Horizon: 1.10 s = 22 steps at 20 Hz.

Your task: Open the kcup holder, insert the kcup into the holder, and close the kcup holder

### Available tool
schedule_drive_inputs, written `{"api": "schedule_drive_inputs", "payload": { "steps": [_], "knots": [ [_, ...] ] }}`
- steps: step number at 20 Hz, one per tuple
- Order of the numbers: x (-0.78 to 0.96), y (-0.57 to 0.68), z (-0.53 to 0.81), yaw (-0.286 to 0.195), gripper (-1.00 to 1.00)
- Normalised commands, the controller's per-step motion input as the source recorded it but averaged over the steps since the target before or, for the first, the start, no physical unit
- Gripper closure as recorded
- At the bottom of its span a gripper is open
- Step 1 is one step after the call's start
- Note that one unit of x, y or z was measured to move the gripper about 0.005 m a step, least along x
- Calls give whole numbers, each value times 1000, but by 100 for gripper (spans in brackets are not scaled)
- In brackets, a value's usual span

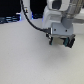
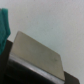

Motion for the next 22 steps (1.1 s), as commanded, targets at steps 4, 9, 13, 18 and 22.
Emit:
{"api": "schedule_drive_inputs", "payload": {
  "steps": [4,9,13,18,22],
  "knots": [
    [-283,395,-1,152,-100],
    [-333,529,33,120,-100],
    [-457,527,107,102,-100],
    [-517,523,109,90,-100],
    [-703,552,29,60,-100]
  ]
}}
